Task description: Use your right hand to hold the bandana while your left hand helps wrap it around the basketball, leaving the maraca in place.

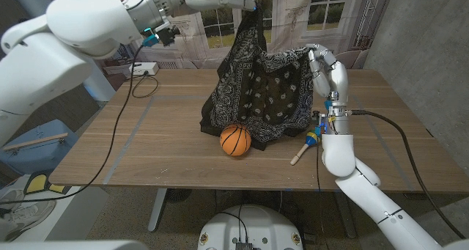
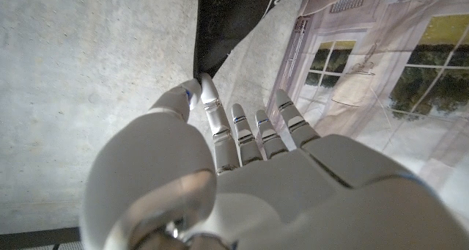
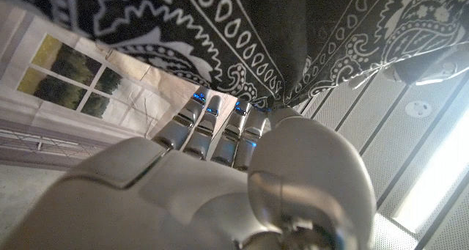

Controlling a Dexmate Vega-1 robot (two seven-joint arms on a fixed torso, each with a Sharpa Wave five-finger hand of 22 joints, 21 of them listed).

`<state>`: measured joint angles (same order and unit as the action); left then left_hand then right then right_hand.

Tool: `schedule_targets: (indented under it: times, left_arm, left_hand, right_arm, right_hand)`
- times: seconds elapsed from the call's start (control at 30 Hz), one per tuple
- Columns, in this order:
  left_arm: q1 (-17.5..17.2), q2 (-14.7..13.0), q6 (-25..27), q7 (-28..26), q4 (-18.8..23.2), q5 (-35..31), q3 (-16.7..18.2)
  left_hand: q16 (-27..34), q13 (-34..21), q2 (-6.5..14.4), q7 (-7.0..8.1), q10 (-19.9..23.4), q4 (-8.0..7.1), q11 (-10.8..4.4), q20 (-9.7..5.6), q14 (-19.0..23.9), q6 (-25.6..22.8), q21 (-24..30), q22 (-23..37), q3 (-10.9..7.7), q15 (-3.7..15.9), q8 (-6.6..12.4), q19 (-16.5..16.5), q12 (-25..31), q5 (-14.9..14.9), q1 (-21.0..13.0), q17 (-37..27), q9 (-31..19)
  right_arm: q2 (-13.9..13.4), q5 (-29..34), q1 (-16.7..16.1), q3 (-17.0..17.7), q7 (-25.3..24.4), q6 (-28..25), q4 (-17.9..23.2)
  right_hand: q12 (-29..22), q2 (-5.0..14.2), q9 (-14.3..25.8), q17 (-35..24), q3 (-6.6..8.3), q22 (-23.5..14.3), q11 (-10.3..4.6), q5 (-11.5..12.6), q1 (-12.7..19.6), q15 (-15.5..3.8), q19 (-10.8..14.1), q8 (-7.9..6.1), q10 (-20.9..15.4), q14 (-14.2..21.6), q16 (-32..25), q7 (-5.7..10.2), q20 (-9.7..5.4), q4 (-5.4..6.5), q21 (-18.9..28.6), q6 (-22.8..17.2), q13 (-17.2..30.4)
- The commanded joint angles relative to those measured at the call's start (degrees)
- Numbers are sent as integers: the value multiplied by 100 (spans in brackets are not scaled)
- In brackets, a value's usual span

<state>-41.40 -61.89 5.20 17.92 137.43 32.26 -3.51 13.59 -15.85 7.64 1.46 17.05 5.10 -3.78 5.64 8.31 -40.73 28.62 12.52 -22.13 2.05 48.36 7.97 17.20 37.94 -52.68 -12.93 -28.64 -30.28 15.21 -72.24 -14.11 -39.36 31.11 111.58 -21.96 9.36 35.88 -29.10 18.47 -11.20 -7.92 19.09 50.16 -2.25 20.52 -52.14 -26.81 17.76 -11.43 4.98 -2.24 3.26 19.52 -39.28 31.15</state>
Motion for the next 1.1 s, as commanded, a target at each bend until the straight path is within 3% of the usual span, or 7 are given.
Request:
schedule_targets:
  times: [0.03,0.53,0.73,0.77,0.8,1.03,1.1]
  left_arm:
    - [183,-288,-375,851,176,-20,-798]
    - [186,-38,-568,1331,-421,-12,-1458]
    - [419,-1,-421,1564,-610,-19,-1631]
    - [481,0,-397,1642,-651,-12,-1664]
    - [502,0,-373,1650,-662,-24,-1676]
    - [951,151,-159,2156,-902,25,-1991]
    - [1091,227,-164,2381,-1023,53,-2105]
  left_hand:
    - [20,-34,12,49,42,-267,43,45,77,-84,46,-6,-330,25,1015,37,14,52,38,-19,-2333]
    - [10,-50,-21,-6,84,-250,80,64,110,-142,75,-20,-379,10,1045,39,-2,131,72,-17,-2286]
    - [9,-54,-42,-9,141,-236,83,76,131,-204,82,-26,-396,-8,1032,32,8,162,84,-15,-2207]
    - [11,-55,-54,-9,148,-231,92,74,141,-228,84,-28,-397,-13,1028,32,7,171,90,-13,-2181]
    - [9,-57,-70,-9,158,-225,106,77,145,-251,84,-30,-398,-18,1023,26,8,179,96,-11,-2154]
    - [-80,-66,-202,-283,78,-80,251,180,56,-320,55,-53,-483,-179,809,-114,-70,212,120,37,-1747]
    - [-151,-32,-247,-456,-220,-107,514,337,-143,633,21,-66,-229,-457,-91,-269,-221,-330,498,79,-1120]
  right_arm:
    - [-1081,-1214,-414,126,2530,-269,432]
    - [-1453,-1321,-28,-229,3350,-1107,539]
    - [-1480,-1551,202,-380,3568,-898,290]
    - [-1497,-1607,255,-411,3638,-852,236]
    - [-1489,-1656,295,-440,3675,-779,174]
    - [-1413,-2050,609,-643,4017,-186,-305]
    - [-1378,-2049,649,-662,4017,-95,-376]
  right_hand:
    - [75,-30,-72,-25,13,-16,68,6,58,-663,-47,-34,102,-152,35,-17,21,-76,15,-80,-23]
    - [337,-78,-364,76,88,-13,423,16,296,-300,-95,-31,299,-518,60,-259,205,-356,12,-269,-177]
    - [358,-195,-629,214,232,4,599,25,534,-75,-25,18,127,-407,35,-413,487,-660,38,-501,-287]
    - [373,-215,-708,240,275,6,628,-10,566,-31,-91,88,118,-402,35,-375,577,-725,13,-434,-315]
    - [440,-364,-873,264,196,1,825,-196,379,108,-193,302,189,-468,33,-395,670,-726,-24,-109,-371]
    - [529,-850,-1651,281,-555,-30,1149,-722,-1242,381,-561,1369,506,-654,-25,-680,1010,-164,-173,947,-448]
    - [529,-995,-1843,298,-781,-36,1222,-713,-1638,438,-618,1721,624,-684,-37,-623,1066,-41,-204,1332,-435]
